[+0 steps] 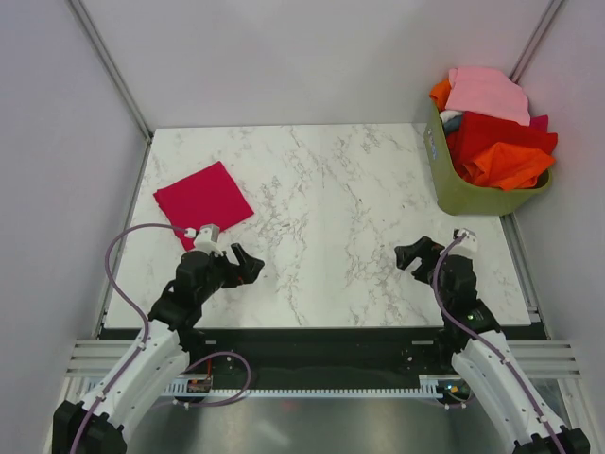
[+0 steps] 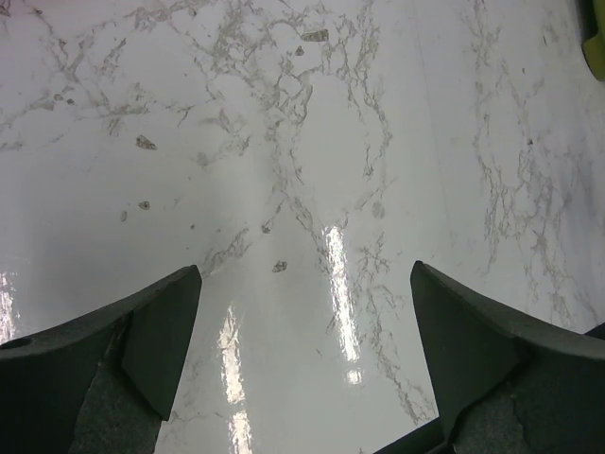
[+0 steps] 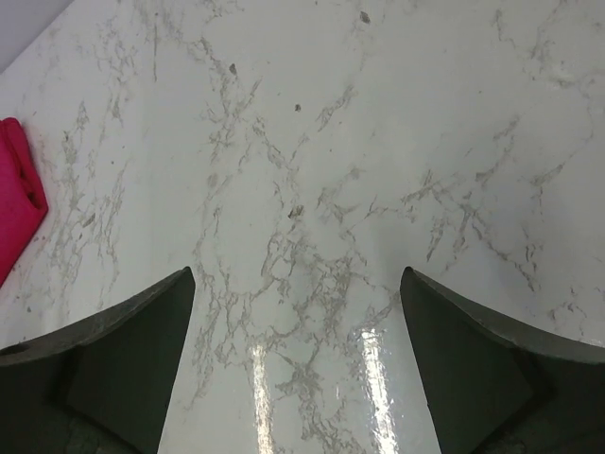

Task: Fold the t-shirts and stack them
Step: Grab the tshirt from the pile, then move the tshirt to the center of the board, then flatten the tshirt out

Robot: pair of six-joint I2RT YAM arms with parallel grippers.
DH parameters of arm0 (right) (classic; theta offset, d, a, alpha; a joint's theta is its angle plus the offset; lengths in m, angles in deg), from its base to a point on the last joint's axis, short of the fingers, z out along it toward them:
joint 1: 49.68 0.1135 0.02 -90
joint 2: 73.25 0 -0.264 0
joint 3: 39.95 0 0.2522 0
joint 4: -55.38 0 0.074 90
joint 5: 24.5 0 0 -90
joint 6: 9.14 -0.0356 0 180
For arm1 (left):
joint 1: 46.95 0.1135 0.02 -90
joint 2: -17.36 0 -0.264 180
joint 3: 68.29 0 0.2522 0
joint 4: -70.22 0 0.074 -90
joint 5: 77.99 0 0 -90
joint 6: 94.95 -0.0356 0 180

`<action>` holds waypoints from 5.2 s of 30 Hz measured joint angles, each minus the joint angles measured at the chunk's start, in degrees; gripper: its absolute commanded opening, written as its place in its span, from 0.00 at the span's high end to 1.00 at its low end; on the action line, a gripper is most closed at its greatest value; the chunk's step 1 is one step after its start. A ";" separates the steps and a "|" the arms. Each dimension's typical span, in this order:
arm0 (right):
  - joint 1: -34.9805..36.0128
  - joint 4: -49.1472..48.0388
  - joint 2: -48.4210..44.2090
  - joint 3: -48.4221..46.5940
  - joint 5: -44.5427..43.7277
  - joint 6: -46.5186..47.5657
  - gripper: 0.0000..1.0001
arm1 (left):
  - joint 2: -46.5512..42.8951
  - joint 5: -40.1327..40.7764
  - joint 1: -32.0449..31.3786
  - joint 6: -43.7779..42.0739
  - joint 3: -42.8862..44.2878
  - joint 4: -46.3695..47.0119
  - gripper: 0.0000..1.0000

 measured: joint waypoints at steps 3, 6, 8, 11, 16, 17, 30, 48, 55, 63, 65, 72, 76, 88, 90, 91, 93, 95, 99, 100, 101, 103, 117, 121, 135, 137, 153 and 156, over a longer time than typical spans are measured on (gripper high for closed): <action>0.02 -0.02 -1.90 0.11 -0.50 -0.20 0.02 | 0.17 0.00 0.00 -0.02 0.00 0.00 0.01; 0.02 -0.02 -2.67 0.11 -1.07 -0.39 0.02 | 0.24 0.00 0.00 0.00 0.00 0.00 0.01; 0.00 -0.02 -2.40 0.11 -1.42 -0.42 0.02 | 0.24 0.00 0.00 0.00 0.00 0.00 0.01; 0.00 0.00 -1.40 0.11 -1.62 -0.42 0.02 | 0.28 0.00 0.00 0.00 0.00 0.00 0.01; 0.00 0.07 0.28 0.11 -1.84 -0.39 0.02 | 0.28 0.00 0.00 0.00 0.00 0.00 0.01; 0.00 0.07 0.42 0.11 -2.01 -0.37 0.02 | 0.28 0.00 0.00 0.00 0.00 0.00 0.01; 0.00 9.84 21.97 -32.02 -21.68 -1.84 0.03 | 0.96 0.02 0.00 0.02 0.00 0.00 0.01; -21.70 21.66 55.32 -67.23 -29.55 -7.76 0.11 | 3.04 -0.02 -0.04 0.02 0.00 0.02 0.01; -31.71 23.10 65.22 -71.87 -23.04 -10.64 0.13 | 2.95 0.00 -0.02 0.02 0.00 0.00 0.01; -32.24 23.45 71.73 -77.02 -22.75 -12.50 0.41 | 2.91 0.00 -0.04 0.02 0.00 -0.02 0.01; -32.57 23.50 73.11 -77.61 -22.47 -13.31 0.62 | 2.91 0.00 -0.04 0.02 0.00 -0.02 0.01; -32.94 23.82 72.67 -77.77 -18.51 -14.99 1.00 | 2.84 0.00 -0.04 0.02 0.00 -0.02 0.01; -32.94 23.19 67.65 -77.94 -12.66 -15.39 1.00 | 2.84 0.00 -0.04 0.02 0.00 -0.02 0.01; -28.94 15.04 50.99 -87.58 9.60 -24.20 1.00 | 2.86 0.02 -0.04 0.02 0.00 -0.02 0.01; -24.35 11.93 50.16 -87.93 13.42 -26.62 1.00 | 2.86 0.04 -0.04 0.04 0.00 -0.02 0.01; -21.68 10.75 50.10 -88.30 15.04 -27.71 1.00 | 2.86 0.04 -0.04 0.04 0.00 -0.02 0.01; -17.22 8.83 50.16 -89.22 18.88 -29.83 1.00 | 2.86 0.04 -0.04 0.04 0.00 -0.02 0.01; -15.06 7.65 50.18 -90.40 22.08 -31.58 1.00 | 2.86 0.04 -0.04 0.04 0.00 -0.02 0.01; -14.82 4.96 49.62 -92.65 25.20 -33.16 1.00 | 2.91 0.07 -0.04 0.04 0.00 -0.02 0.01; -14.93 4.81 49.18 -92.63 25.62 -33.16 1.00 | 2.91 0.07 -0.04 0.07 0.00 -0.02 0.01; -14.97 4.57 48.57 -92.21 25.86 -33.09 1.00 | 2.91 0.09 -0.04 0.07 0.00 -0.02 0.01; -14.95 3.13 46.21 -89.07 26.71 -32.70 0.93 | 2.91 0.09 -0.04 0.07 0.00 -0.02 0.01; -14.95 6.40 26.38 -33.22 30.88 -17.00 0.19 | 1.55 0.44 -0.04 0.09 0.02 -0.57 0.00; -14.95 8.07 21.31 -27.65 31.80 -9.77 0.18 | -1.75 3.17 -0.04 0.87 0.07 -1.55 0.00; -2.43 7.82 35.60 -26.77 25.94 1.90 0.24 | 18.99 6.32 -0.04 7.02 10.23 0.83 0.06; -0.98 7.06 38.64 -27.58 25.42 2.12 0.24 | 24.57 6.27 -0.04 7.02 15.78 1.66 0.08; 1.99 3.69 42.86 -34.69 20.90 6.19 0.23 | 67.36 6.56 1.49 7.06 54.16 1.70 0.23; 1.99 3.93 42.99 -34.80 20.00 7.32 0.22 | 73.29 6.01 2.62 7.13 59.49 0.37 0.23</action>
